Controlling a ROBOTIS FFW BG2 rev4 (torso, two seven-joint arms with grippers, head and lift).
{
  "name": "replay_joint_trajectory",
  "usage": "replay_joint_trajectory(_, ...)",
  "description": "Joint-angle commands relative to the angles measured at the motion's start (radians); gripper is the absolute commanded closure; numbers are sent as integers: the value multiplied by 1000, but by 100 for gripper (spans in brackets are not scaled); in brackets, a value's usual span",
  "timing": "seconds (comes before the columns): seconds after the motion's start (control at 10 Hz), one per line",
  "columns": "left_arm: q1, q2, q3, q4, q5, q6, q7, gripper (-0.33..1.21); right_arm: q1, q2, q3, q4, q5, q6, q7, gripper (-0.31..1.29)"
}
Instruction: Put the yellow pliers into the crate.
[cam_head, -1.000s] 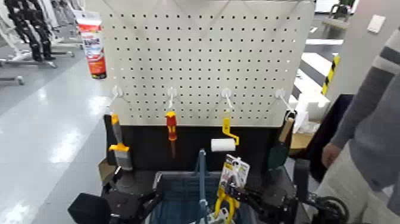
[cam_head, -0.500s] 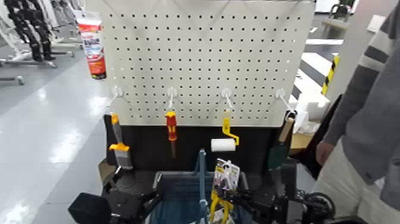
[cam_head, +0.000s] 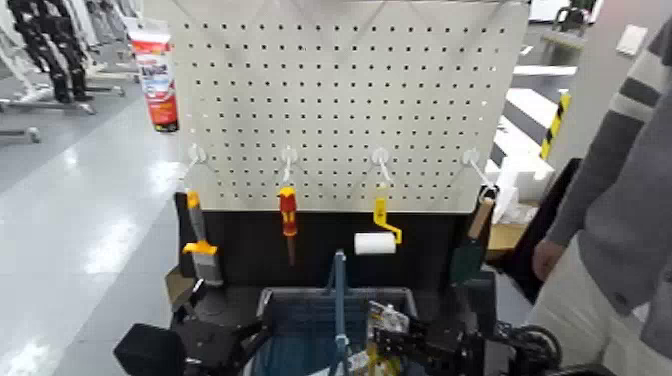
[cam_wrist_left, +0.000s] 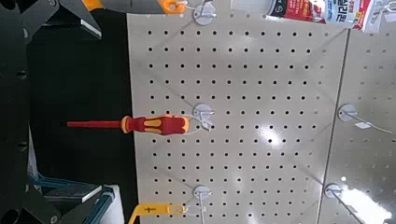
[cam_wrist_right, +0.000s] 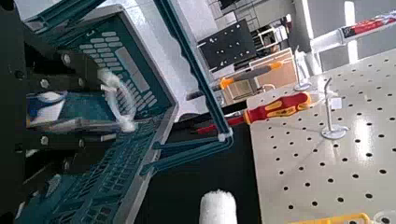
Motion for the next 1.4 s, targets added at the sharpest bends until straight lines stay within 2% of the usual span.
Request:
replay_joint_trajectory(0.1,1,0,1,0,1,-2,0,15,3,-1,-16,-12,1,-7,-11,11)
replay_joint_trajectory(0.2,1,0,1,0,1,-2,0,15,9,1,-24,-35,-6,-14,-26,11)
replay_joint_trajectory(0.3,1,0,1,0,1,-2,0,15,27,6,-39,-84,-21,-33,-75,11)
replay_joint_trajectory(0.4,1,0,1,0,0,-2,0,15,55,15,-59,-149,-50,-65,-149,10)
replay_joint_trajectory(0.5,3,0,1,0,1,-2,0,15,81,21,-80,-215,-52,-114,-210,10)
replay_joint_trajectory(0.6,3,0,2,0,0,-2,0,15,132,30,-99,-285,-21,-176,-322,10)
replay_joint_trajectory(0.7,4,0,4,-2,1,-2,0,15,205,58,-119,-338,4,-231,-460,10)
replay_joint_trajectory(0.8,7,0,7,-5,1,-2,0,15,271,101,-139,-356,11,-312,-555,10)
replay_joint_trajectory(0.9,9,0,10,-6,0,-2,2,15,322,144,-162,-388,63,-343,-577,11)
replay_joint_trajectory(1.0,12,0,13,-8,0,-3,2,15,382,171,-154,-393,80,-413,-671,12)
replay_joint_trajectory(1.1,24,0,18,-14,0,-5,12,15,434,182,-140,-402,86,-426,-749,14)
replay_joint_trajectory(1.2,38,0,18,-21,0,-8,26,15,469,179,-128,-400,88,-449,-772,14)
replay_joint_trajectory(1.3,46,0,18,-23,0,-14,34,15,504,168,-106,-391,97,-511,-802,14)
replay_joint_trajectory(1.4,58,0,14,-28,-2,-23,49,15,529,157,-73,-390,97,-533,-852,15)
